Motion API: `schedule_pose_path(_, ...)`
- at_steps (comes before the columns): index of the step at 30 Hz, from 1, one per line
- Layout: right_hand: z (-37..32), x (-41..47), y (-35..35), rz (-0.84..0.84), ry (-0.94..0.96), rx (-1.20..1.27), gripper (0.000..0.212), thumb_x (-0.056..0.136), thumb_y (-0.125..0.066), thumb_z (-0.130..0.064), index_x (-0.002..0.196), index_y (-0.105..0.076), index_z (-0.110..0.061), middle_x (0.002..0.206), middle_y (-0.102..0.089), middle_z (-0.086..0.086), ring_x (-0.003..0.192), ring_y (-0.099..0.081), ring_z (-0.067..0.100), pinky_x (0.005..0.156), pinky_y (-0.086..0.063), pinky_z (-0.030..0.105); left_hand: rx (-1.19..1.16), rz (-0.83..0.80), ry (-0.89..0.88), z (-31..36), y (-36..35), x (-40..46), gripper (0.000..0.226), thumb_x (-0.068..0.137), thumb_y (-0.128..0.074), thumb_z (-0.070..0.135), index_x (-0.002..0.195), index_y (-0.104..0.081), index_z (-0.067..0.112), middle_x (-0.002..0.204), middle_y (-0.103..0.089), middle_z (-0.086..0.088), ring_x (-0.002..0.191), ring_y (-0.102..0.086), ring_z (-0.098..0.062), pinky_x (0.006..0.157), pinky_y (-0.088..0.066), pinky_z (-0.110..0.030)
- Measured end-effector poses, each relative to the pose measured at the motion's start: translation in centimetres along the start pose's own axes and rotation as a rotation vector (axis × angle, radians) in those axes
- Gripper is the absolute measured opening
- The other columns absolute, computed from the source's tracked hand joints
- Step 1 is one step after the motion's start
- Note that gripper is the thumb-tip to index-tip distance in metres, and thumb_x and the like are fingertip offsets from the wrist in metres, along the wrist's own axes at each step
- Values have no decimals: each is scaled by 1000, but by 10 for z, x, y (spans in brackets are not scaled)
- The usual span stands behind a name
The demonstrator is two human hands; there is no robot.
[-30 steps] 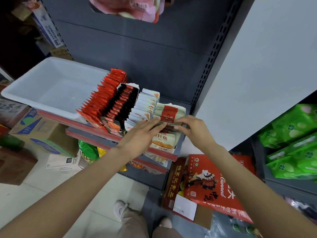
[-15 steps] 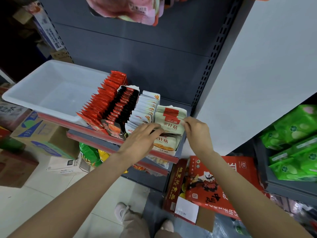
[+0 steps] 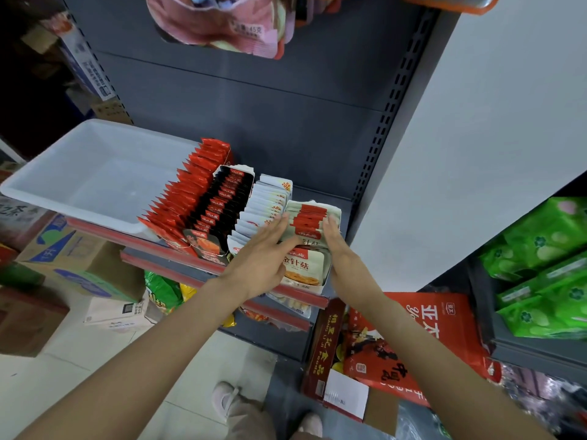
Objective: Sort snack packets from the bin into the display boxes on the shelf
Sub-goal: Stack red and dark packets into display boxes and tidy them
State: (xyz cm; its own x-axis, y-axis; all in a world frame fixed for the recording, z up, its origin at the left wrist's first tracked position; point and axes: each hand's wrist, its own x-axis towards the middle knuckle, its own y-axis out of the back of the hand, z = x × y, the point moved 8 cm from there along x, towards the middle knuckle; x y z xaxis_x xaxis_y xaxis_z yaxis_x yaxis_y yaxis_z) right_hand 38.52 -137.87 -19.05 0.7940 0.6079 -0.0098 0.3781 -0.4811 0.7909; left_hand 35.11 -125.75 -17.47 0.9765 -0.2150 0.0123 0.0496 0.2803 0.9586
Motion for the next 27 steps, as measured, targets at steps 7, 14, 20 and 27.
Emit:
schedule_pose_path(7,0,9,2,-164,53,-109,79,92,-38,9,148,12,-15,143,27,-13,131,27,2,114,-28,30,4,-71,-13,0,-1,5,55,90,-50,7,140,-32,19,158,10,-12,146,10,-20,116,0,-27)
schedule_pose_path(14,2,-1,47,310,22,-10,38,94,-49,-4,132,-52,-8,137,-48,6,123,-44,16,104,-40,28,104,193,-95,10,10,-3,42,79,-72,6,119,-62,12,148,-35,-19,136,-36,-32,111,-25,-40)
schedule_pose_path(20,2,7,39,137,87,-135,26,93,-56,-17,116,-65,-8,124,-53,4,90,-52,9,84,-37,15,100,233,-144,11,6,-11,54,74,-76,0,124,-61,15,139,-48,-15,122,-52,-32,98,-47,-46)
schedule_pose_path(27,-14,5,34,168,151,-243,24,89,-61,-13,110,-64,0,111,-54,14,99,-58,25,84,-53,34,125,282,-191,13,7,-17,62,61,-81,-4,117,-66,18,110,-61,-11,97,-58,-28,79,-52,-37)
